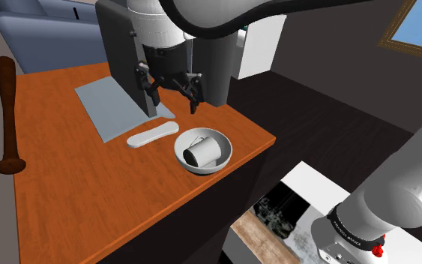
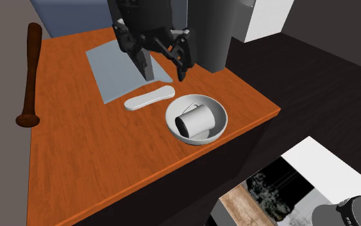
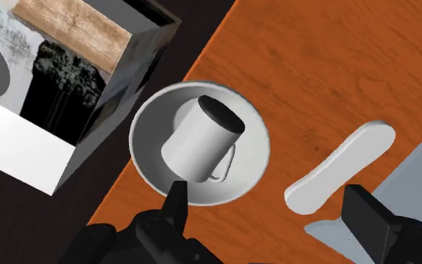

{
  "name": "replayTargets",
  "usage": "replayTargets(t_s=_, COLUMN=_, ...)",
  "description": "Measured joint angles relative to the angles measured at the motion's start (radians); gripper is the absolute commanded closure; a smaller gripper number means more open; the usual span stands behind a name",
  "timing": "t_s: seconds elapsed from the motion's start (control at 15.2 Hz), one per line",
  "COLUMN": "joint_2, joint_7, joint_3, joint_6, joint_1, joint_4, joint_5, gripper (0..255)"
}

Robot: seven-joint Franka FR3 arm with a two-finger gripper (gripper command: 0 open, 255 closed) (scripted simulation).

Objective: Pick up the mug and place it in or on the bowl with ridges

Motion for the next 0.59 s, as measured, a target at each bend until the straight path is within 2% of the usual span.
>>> replayTargets(t_s=0.07, joint_2=0.057, joint_7=0.113, joint_3=0.013, joint_6=-0.042, joint_1=0.013, joint_4=0.058, joint_5=-0.056, gripper=0)
replayTargets(t_s=0.2, joint_2=0.091, joint_7=0.197, joint_3=0.013, joint_6=-0.059, joint_1=0.025, joint_4=0.081, joint_5=-0.093, gripper=0)
replayTargets(t_s=0.59, joint_2=0.087, joint_7=0.223, joint_3=0.004, joint_6=0.011, joint_1=0.014, joint_4=0.005, joint_5=-0.098, gripper=0)
